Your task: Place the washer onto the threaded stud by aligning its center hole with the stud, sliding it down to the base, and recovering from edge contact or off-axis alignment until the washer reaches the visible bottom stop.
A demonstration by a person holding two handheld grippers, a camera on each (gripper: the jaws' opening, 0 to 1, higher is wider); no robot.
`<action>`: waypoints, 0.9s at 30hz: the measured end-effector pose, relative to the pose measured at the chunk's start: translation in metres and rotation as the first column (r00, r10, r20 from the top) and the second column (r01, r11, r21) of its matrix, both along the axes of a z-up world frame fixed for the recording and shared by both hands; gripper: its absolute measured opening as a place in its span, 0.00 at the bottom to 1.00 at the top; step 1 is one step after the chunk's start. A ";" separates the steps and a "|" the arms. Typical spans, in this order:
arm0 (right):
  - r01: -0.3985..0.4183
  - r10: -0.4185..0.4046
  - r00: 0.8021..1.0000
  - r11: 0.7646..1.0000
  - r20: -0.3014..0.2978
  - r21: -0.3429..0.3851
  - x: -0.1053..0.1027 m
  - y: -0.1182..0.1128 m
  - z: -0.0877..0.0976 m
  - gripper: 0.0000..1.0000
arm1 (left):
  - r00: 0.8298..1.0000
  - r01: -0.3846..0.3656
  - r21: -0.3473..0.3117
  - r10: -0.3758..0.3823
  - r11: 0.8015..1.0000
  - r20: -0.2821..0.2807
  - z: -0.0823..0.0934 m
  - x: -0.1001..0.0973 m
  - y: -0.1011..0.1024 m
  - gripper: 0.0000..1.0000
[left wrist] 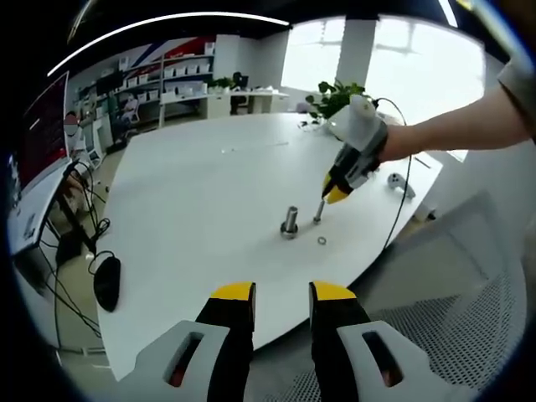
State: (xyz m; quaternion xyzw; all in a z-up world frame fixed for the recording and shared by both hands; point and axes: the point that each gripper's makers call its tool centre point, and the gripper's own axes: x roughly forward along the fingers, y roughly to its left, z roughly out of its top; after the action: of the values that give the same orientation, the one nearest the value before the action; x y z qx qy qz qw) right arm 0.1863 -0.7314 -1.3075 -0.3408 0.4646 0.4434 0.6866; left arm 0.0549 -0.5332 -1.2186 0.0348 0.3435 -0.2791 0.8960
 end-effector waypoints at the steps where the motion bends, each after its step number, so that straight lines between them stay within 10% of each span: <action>1: -0.005 0.005 1.000 1.000 0.000 -0.006 0.000 0.000 -0.001 0.13 | 1.000 0.001 0.002 -0.001 1.000 0.000 0.000 0.000 0.000 0.23; 27: -0.065 0.057 0.996 0.992 -0.070 -0.112 0.003 -0.004 -0.049 0.14 | 1.000 -0.013 0.017 0.014 1.000 -0.009 -0.003 -0.001 0.003 0.23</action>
State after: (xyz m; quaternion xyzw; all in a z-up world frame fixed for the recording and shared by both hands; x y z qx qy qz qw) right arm 0.1893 -0.7356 -1.3565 -0.3785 0.5010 0.4481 0.6364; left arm 0.0537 -0.5301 -1.2217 0.0389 0.3504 -0.2702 0.8959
